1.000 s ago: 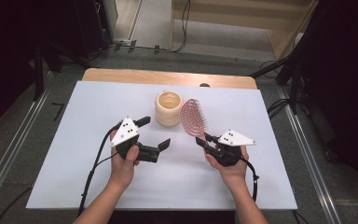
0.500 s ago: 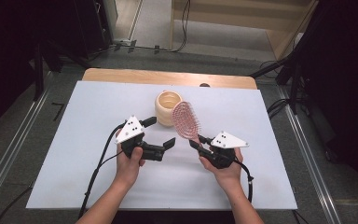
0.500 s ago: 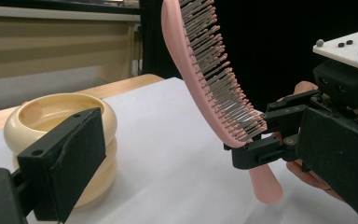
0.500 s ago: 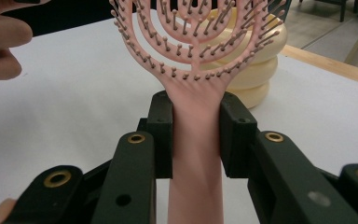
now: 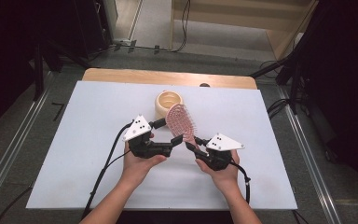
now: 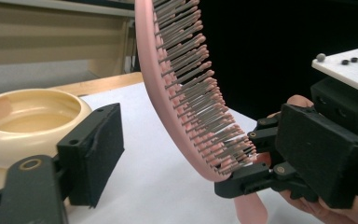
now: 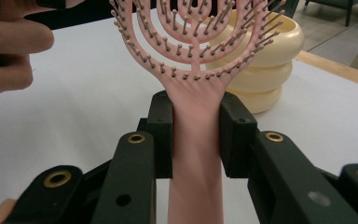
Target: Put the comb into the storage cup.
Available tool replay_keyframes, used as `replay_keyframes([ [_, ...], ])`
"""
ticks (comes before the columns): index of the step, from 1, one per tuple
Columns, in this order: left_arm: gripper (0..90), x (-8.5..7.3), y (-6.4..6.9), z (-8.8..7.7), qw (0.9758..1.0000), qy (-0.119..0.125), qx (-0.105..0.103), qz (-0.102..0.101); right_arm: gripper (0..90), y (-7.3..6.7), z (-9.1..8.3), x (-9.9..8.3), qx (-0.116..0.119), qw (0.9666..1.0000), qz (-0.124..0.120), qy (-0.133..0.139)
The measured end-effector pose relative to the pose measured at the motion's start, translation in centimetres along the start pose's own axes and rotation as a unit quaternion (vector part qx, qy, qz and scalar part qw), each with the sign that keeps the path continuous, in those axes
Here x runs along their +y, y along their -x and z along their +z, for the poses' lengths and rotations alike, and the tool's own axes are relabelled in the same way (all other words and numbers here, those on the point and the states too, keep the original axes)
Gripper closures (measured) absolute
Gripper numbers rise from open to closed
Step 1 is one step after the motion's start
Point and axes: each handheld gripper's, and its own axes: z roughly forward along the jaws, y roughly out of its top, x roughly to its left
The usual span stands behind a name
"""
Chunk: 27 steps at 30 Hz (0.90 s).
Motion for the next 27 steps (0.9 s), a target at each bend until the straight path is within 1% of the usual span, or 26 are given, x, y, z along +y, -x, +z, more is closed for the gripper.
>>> replay_keyframes([
  [4,22.4,0.1,-0.1,0.2,1.0000,-0.001,-0.003,-0.010,67.8,-0.4,0.1,0.1,0.003,1.0000,-0.006,0.002],
  [8,27.0,0.2,-0.2,0.2,0.9998,0.000,-0.008,-0.017,67.8,-0.8,0.2,0.2,0.008,0.9999,-0.008,0.002],
  [10,28.6,0.2,-0.3,0.2,0.9997,0.002,-0.010,-0.021,67.8,-1.1,0.4,0.3,0.008,0.9999,-0.014,0.001],
  [11,29.0,0.3,-0.4,0.2,0.9996,0.005,-0.013,-0.024,67.8,-1.2,0.4,0.3,0.010,0.9998,-0.016,0.001],
  [13,30.9,0.3,-0.4,0.2,0.9995,0.005,-0.012,-0.030,67.8,-1.5,0.5,0.3,0.011,0.9998,-0.019,0.000],
  [15,34.3,0.4,-0.5,0.2,0.9993,0.004,-0.013,-0.035,67.8,-1.7,0.6,0.4,0.011,0.9997,-0.024,0.001],
  [17,35.2,0.4,-0.6,0.1,0.9990,0.005,-0.015,-0.042,67.8,-1.9,0.7,0.4,0.011,0.9997,-0.022,0.000],
  [19,38.5,0.4,-0.6,0.1,0.9989,0.005,-0.011,-0.046,67.8,-2.0,0.8,0.4,0.011,0.9996,-0.024,0.000],
  [20,39.5,0.5,-0.7,0.1,0.9988,0.005,-0.012,-0.047,67.8,-2.1,0.8,0.4,0.009,0.9996,-0.025,0.000],
  [21,42.4,0.5,-0.7,0.1,0.9987,0.006,-0.015,-0.049,67.8,-2.2,0.8,0.4,0.009,0.9996,-0.025,0.000],
  [23,46.5,0.4,-0.7,0.2,0.9988,0.000,-0.005,-0.049,67.8,-2.3,0.9,0.4,0.008,0.9996,-0.027,0.001],
  [24,48.1,0.4,-0.9,0.2,0.9984,-0.002,-0.011,-0.056,67.8,-2.4,0.9,0.4,0.007,0.9996,-0.027,0.002],
  [27,50.4,0.3,-0.9,0.3,0.9982,-0.005,-0.018,-0.058,67.8,-2.5,0.9,0.4,0.001,0.9997,-0.024,0.004],
])
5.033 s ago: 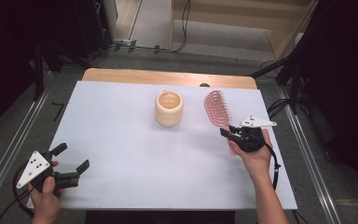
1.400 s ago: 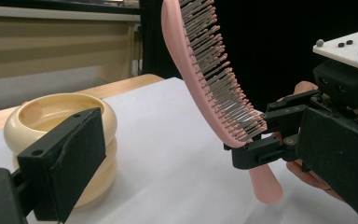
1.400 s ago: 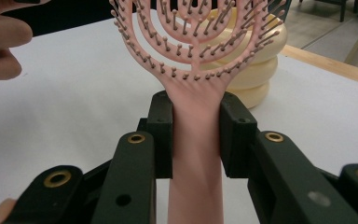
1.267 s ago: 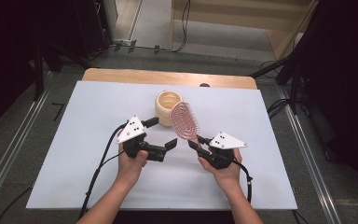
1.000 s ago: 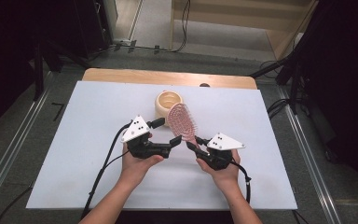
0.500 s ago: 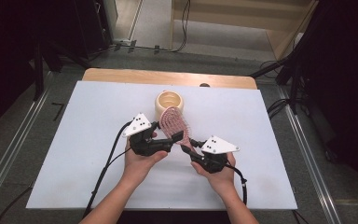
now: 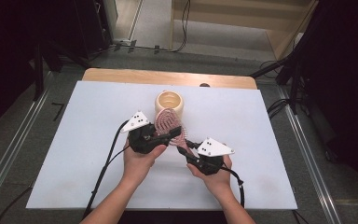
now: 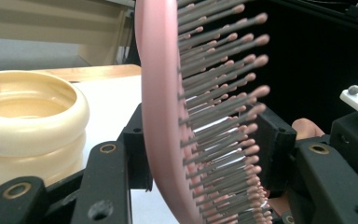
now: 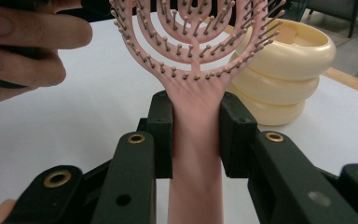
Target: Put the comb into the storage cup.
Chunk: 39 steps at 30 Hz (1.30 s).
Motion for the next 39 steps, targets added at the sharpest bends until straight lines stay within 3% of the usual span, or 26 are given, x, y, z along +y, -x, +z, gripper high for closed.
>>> replay_keyframes([
  [7,57.3,0.1,0.1,0.0,0.9999,-0.003,-0.008,-0.009,67.8,-0.3,0.0,0.0,-0.019,0.9998,-0.003,0.001],
  [10,61.6,0.2,0.0,0.0,0.9995,-0.002,-0.024,-0.019,67.8,-0.3,0.2,-0.2,-0.022,0.9997,-0.007,0.000],
  [20,64.6,0.3,0.1,-0.2,0.9994,-0.007,-0.034,-0.005,67.8,-0.4,0.6,-0.5,-0.016,0.9998,-0.008,0.006],
  [27,64.8,0.5,0.2,-0.5,0.9995,-0.004,-0.032,0.005,66.2,-0.4,0.7,-0.6,-0.001,0.9999,0.006,0.016],
  [29,64.9,0.5,0.2,-0.5,0.9997,-0.004,-0.021,0.013,59.0,-0.2,0.5,-0.6,0.006,0.9996,0.012,0.026],
  [34,65.0,0.8,-0.2,-0.8,0.9997,0.003,-0.021,0.008,40.2,0.5,0.0,-0.4,0.022,0.9980,0.042,0.042],
  [39,65.0,1.1,-0.4,-1.1,0.9999,0.008,-0.014,0.004,12.1,0.8,-0.8,-0.3,0.024,0.9969,0.052,0.055],
])
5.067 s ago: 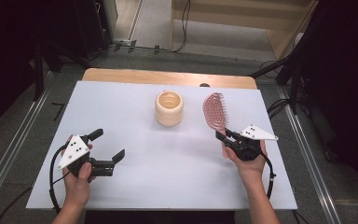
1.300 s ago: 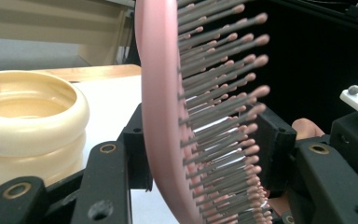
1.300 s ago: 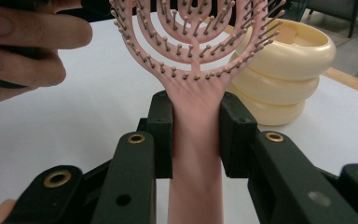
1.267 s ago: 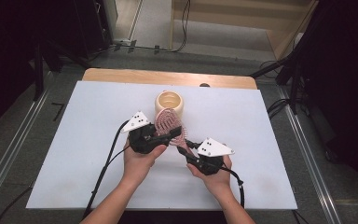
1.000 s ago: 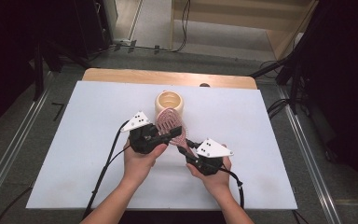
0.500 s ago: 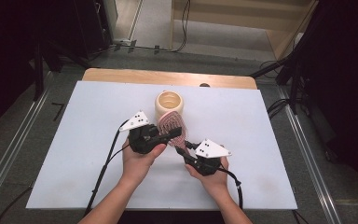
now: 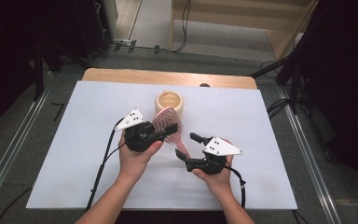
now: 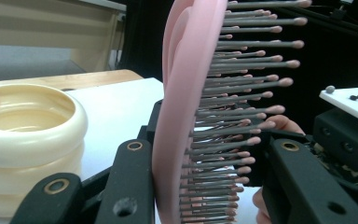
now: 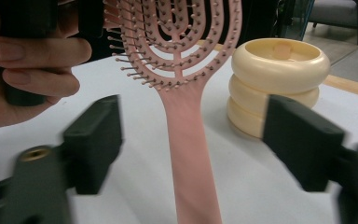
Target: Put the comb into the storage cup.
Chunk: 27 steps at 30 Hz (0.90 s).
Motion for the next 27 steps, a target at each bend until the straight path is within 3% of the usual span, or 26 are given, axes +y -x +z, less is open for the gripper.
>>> replay_keyframes([
  [3,65.0,0.1,-0.1,-0.1,1.0000,0.002,0.002,-0.001,5.4,0.5,-0.4,-0.1,0.025,0.9994,0.022,0.010],
  [4,65.0,0.1,-0.2,-0.2,1.0000,0.002,0.002,0.001,0.0,0.6,-0.5,-0.1,0.026,0.9993,0.024,0.012],
  [7,65.0,0.2,-0.3,-0.2,0.9999,0.000,0.006,0.008,0.0,0.8,-0.7,-0.1,0.026,0.9993,0.024,0.008],
  [15,65.0,0.5,-0.5,-0.6,0.9999,0.005,0.006,0.011,0.0,1.7,-1.8,-0.9,0.006,0.9998,0.018,0.001],
  [27,65.0,1.1,-1.2,-1.2,0.9998,0.011,0.011,0.011,0.0,3.5,-4.5,-1.9,-0.030,0.9991,0.028,0.008],
])
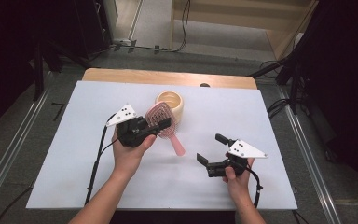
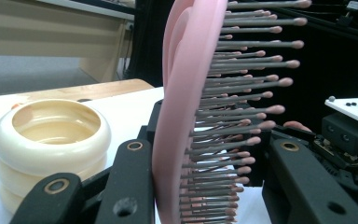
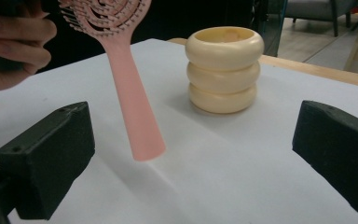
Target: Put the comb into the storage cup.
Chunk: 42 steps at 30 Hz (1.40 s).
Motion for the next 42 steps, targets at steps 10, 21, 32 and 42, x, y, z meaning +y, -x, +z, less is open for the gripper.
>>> replay_keyframes([
  [10,65.0,0.3,-0.6,-0.4,1.0000,0.007,0.002,-0.006,0.0,1.3,-2.0,-1.0,-0.018,0.9998,-0.002,-0.004],
  [21,65.0,0.9,-1.5,-0.5,0.9999,0.010,0.009,-0.010,0.0,2.9,-4.1,-1.7,-0.041,0.9992,0.002,-0.002],
  [32,65.0,2.0,-2.3,-0.6,0.9997,0.018,0.013,-0.011,0.0,4.5,-6.2,-2.6,-0.062,0.9980,0.007,0.006],
  [42,65.0,3.1,-3.0,-0.8,0.9994,0.026,0.018,-0.014,0.0,5.5,-7.6,-3.2,-0.075,0.9970,0.014,0.009],
])
